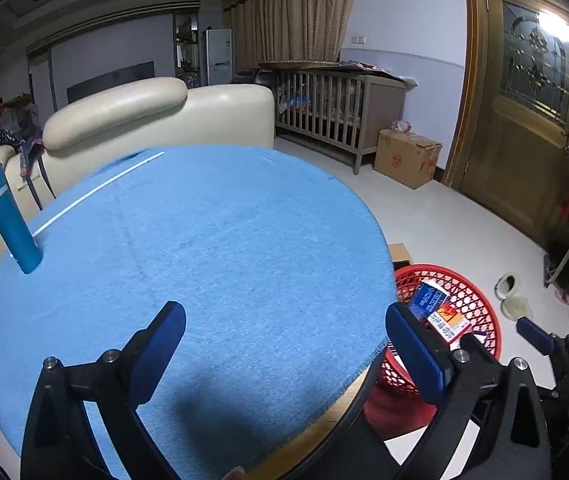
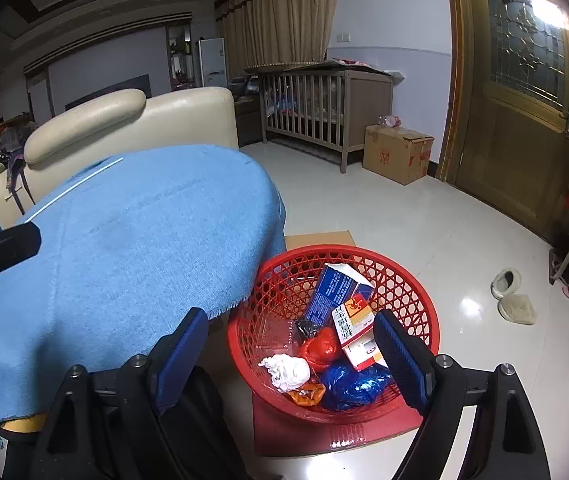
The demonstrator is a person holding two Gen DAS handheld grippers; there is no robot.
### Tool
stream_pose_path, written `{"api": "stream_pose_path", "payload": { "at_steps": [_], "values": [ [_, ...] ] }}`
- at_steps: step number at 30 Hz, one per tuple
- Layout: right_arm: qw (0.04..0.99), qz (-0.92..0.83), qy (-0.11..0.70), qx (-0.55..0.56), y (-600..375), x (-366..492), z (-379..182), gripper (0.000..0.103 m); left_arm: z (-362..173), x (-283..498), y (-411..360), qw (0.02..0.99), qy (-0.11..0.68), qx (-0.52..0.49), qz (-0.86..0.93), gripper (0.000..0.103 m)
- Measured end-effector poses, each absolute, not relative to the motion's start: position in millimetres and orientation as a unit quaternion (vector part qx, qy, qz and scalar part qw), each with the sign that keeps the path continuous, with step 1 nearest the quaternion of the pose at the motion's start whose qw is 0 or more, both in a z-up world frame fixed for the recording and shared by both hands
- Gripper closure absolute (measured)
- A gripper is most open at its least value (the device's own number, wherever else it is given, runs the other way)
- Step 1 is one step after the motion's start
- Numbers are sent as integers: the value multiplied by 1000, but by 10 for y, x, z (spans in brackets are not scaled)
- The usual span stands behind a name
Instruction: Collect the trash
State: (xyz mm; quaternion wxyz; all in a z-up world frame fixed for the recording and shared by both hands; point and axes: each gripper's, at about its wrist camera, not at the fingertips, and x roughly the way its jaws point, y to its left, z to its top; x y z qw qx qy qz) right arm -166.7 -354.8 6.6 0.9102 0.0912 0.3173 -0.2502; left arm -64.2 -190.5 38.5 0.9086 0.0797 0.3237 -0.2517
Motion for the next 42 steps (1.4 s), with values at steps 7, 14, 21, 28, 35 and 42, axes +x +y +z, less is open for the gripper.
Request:
{"api": "stream_pose_path", "payload": {
  "at_steps": [7, 14, 21, 28, 35, 42],
  "values": [
    [910, -253, 315, 97, -3594, -1704, 63, 16, 365, -702, -1967, 909, 315, 95, -255, 3],
    [909, -261, 309, 98, -3630, -1750, 73, 16, 351, -725, -1974, 907, 312, 92, -269, 3],
    [907, -275, 306, 91, -3627, -1783, 95, 16, 318, -788, -2040, 902, 312, 106, -279, 3],
    [908, -281, 298, 86, -3604, -1797, 142, 13, 305, -795, -2038, 898, 320, 103, -283, 3],
    [909, -283, 294, 82, -3597, -1800, 178, 13, 296, -796, -2049, 896, 324, 103, -285, 3],
    [907, -286, 298, 80, -3605, -1790, 162, 13, 269, -804, -2065, 895, 325, 108, -287, 3]
  ]
}}
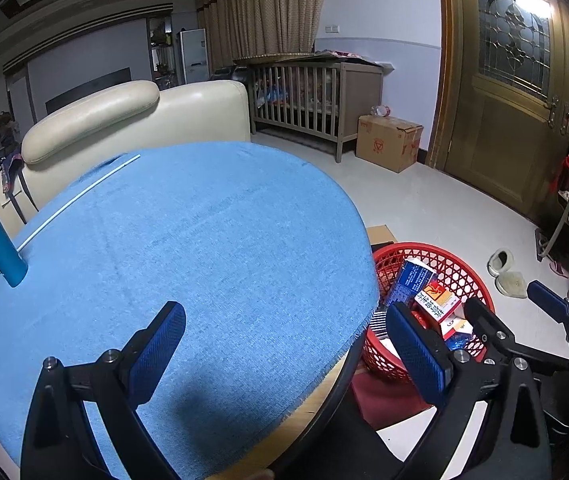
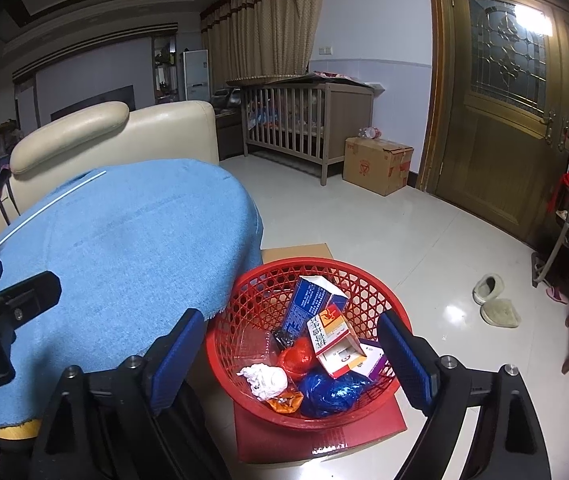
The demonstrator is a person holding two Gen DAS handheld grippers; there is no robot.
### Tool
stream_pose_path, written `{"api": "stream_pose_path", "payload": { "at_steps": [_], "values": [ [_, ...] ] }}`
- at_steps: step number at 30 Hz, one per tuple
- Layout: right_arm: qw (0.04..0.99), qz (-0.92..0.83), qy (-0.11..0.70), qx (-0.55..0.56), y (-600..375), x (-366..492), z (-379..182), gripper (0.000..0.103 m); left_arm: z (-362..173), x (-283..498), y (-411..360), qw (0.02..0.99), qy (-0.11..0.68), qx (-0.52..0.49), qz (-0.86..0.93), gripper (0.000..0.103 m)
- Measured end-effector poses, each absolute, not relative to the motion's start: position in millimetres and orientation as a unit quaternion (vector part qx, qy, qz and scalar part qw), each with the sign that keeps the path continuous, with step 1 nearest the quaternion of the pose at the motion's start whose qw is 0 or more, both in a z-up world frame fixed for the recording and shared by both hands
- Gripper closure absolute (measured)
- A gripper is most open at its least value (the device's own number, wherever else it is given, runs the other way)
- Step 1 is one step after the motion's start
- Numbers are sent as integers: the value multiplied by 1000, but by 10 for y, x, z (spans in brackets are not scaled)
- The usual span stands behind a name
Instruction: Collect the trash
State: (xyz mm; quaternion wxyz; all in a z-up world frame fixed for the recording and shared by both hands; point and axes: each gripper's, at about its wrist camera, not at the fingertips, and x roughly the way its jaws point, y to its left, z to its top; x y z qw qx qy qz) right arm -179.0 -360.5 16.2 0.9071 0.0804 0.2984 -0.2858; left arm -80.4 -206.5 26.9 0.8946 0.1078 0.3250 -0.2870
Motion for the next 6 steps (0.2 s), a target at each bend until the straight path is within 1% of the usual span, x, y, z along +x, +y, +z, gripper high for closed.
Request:
{"api": "stream_pose_path", "payload": {
  "at_steps": [6],
  "values": [
    [905, -288, 301, 82, -3625, -1792, 150, 13, 255, -851, -2078, 893, 316, 112, -300, 3]
  ]
}}
